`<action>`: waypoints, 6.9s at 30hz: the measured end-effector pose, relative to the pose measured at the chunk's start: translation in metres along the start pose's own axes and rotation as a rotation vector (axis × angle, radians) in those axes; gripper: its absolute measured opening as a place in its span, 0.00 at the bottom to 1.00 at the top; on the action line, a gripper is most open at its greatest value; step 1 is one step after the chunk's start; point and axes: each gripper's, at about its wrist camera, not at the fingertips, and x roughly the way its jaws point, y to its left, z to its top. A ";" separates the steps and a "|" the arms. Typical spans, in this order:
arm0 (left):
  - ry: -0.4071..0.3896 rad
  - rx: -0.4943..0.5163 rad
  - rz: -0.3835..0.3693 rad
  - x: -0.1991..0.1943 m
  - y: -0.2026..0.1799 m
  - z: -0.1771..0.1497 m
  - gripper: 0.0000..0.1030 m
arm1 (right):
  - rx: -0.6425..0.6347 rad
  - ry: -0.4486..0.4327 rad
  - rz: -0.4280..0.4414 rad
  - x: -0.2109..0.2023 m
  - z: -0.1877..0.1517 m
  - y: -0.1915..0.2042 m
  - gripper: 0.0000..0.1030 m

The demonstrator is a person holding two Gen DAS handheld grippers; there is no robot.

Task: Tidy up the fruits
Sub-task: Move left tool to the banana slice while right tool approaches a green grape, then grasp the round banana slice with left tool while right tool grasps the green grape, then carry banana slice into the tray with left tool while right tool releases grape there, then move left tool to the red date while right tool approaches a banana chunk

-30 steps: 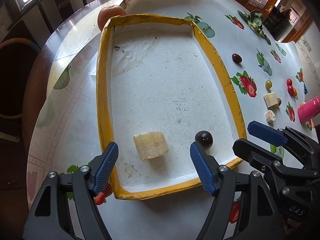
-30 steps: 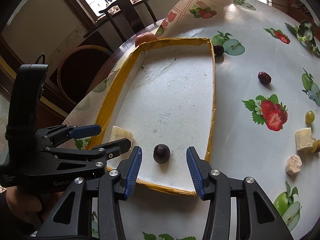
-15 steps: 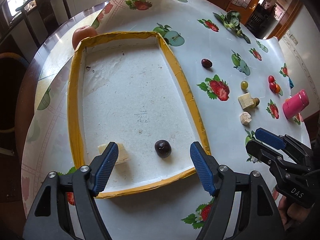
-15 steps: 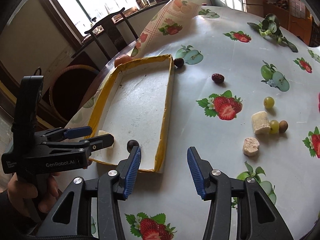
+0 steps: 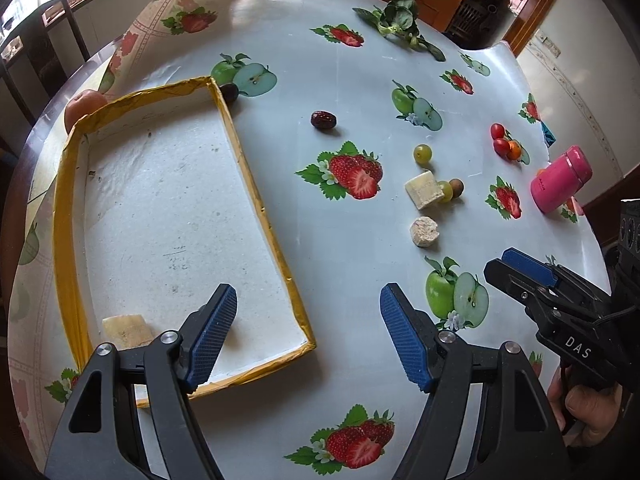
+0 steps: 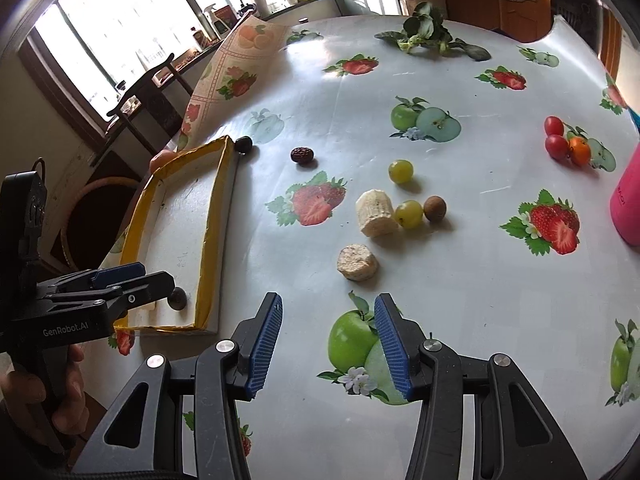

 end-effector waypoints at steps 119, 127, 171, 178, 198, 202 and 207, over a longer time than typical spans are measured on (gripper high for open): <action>-0.055 -0.156 0.049 -0.007 0.089 0.000 0.26 | -0.247 0.023 0.129 0.047 0.025 0.140 0.24; -0.042 -0.196 0.070 -0.001 0.117 0.004 0.26 | -0.275 0.047 0.146 0.067 0.029 0.161 0.24; 0.039 -0.255 0.128 0.028 0.147 0.006 0.67 | -0.347 0.157 0.129 0.121 0.023 0.192 0.40; 0.017 -0.240 0.109 0.018 0.131 0.012 0.67 | -0.296 0.110 0.113 0.092 0.022 0.164 0.40; -0.007 -0.109 0.013 0.015 0.045 0.045 0.67 | -0.022 -0.008 -0.039 0.033 0.011 0.033 0.40; 0.000 -0.095 -0.001 0.022 0.029 0.055 0.67 | 0.029 -0.006 -0.057 0.035 0.013 0.012 0.41; 0.007 -0.077 -0.008 0.030 0.015 0.065 0.67 | 0.051 -0.016 -0.065 0.037 0.017 -0.001 0.41</action>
